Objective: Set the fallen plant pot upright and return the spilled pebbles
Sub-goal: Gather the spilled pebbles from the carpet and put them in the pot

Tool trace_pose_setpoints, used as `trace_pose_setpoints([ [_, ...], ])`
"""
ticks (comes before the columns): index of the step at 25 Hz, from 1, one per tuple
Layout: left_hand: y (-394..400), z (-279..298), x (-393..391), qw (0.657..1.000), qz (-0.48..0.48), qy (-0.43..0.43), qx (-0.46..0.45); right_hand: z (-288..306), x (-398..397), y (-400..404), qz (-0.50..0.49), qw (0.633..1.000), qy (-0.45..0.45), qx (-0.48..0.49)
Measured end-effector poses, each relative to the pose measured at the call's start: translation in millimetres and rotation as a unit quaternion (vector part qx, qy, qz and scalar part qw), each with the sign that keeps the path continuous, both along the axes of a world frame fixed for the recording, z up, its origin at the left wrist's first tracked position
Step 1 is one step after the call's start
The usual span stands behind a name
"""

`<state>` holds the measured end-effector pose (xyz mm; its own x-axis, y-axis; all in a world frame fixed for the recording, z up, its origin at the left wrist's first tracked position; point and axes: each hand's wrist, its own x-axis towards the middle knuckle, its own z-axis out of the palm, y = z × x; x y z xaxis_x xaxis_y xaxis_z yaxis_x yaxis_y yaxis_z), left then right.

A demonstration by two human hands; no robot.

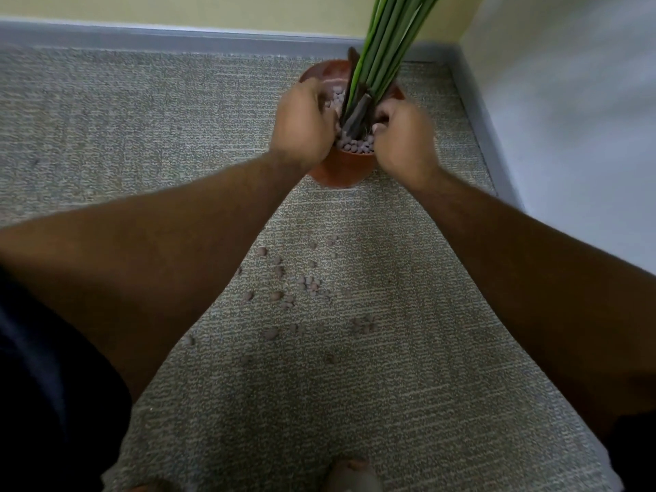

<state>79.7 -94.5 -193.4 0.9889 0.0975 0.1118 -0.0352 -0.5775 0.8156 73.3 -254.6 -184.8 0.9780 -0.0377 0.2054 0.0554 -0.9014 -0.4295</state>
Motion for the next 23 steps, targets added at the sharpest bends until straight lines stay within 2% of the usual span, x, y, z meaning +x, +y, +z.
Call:
trace_pose_setpoints([
  [3,11,-18,-35,0.994,-0.043,-0.080,0.058,-14,-33,7,-0.005,0.995,-0.103,0.004],
  [5,22,-40,-60,0.983,-0.115,-0.089,0.117,-34,-61,10,0.047,0.993,-0.103,-0.026],
  [8,35,-75,-91,0.949,-0.251,0.027,0.191,-70,-96,10,0.182,0.974,0.071,-0.110],
  [10,38,-91,-108,0.909,-0.335,0.089,0.231,-91,-111,10,0.220,0.948,0.194,-0.121],
  [12,37,-101,-120,0.885,-0.370,0.117,0.256,-105,-122,9,0.235,0.932,0.250,-0.117],
  [17,35,-113,-138,0.875,-0.395,0.090,0.265,-120,-146,0,0.282,0.934,0.188,-0.114],
  [23,42,-116,-157,0.831,-0.447,0.041,0.329,-128,-182,-18,0.279,0.933,0.183,-0.133],
])
